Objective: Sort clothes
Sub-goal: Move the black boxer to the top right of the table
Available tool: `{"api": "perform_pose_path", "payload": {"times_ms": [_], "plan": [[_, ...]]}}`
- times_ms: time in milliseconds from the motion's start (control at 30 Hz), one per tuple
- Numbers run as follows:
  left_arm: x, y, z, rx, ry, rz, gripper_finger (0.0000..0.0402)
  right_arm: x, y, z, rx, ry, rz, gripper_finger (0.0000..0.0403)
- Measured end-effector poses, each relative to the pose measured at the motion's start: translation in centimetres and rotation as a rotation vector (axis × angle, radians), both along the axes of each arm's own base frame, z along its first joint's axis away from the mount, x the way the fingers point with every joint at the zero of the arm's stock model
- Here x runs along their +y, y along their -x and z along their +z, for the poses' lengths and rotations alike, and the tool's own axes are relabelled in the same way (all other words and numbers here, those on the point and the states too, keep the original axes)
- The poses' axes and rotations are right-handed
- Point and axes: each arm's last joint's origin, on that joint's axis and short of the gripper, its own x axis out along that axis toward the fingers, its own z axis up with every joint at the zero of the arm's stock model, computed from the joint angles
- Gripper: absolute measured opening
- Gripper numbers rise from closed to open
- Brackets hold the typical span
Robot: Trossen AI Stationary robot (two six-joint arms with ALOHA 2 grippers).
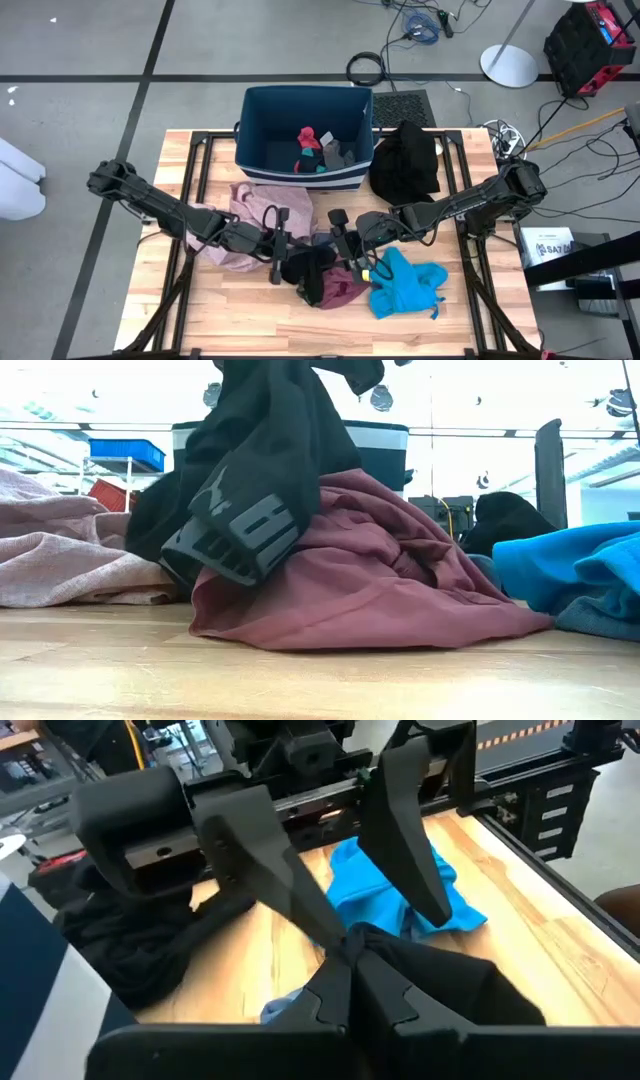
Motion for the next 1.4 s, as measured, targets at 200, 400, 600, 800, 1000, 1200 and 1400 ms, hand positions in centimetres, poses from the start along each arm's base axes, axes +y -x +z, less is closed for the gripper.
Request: {"api": "perform_pose_path", "payload": {"times_ms": [200,400,600,800,1000,1200,1400], "plan": [[0.0,0.1,0.1,0.001,-0.007,-0.001,0.0002,-0.5,-0.4,0.1,-0.031,-0.013,-0.087,0.0264],[0.0,-0.1,0.8,-0.080,-0.031,-0.014,0.0002,-1.1,-1.6,-1.7,0.029,-0.095,-0.154,0.0273],[0.0,-0.2,0.9,-0.087,-0.040,-0.017,0.0002,-1.1,-1.8,-1.2,-0.036,-0.097,-0.147,0.0157],[0.0,0.2,0.6,-0.039,-0.057,-0.022,0.0042,-1.3,-1.4,-1.1,-0.002,-0.059,-0.154,0.0014],[1.0,2.2,0.8,0.084,0.003,0.080,0.0126,-1.7,0.3,0.8,-0.009,0.002,-0.252,0.0004],[2.0,4.7,2.6,0.070,0.075,0.125,0.0171,-1.7,4.1,6.7,-0.211,0.031,-0.303,0.0002],[2.5,5.8,3.9,0.012,0.072,0.117,0.0172,-1.4,8.8,12.3,-0.446,0.034,-0.355,0.0001]]}}
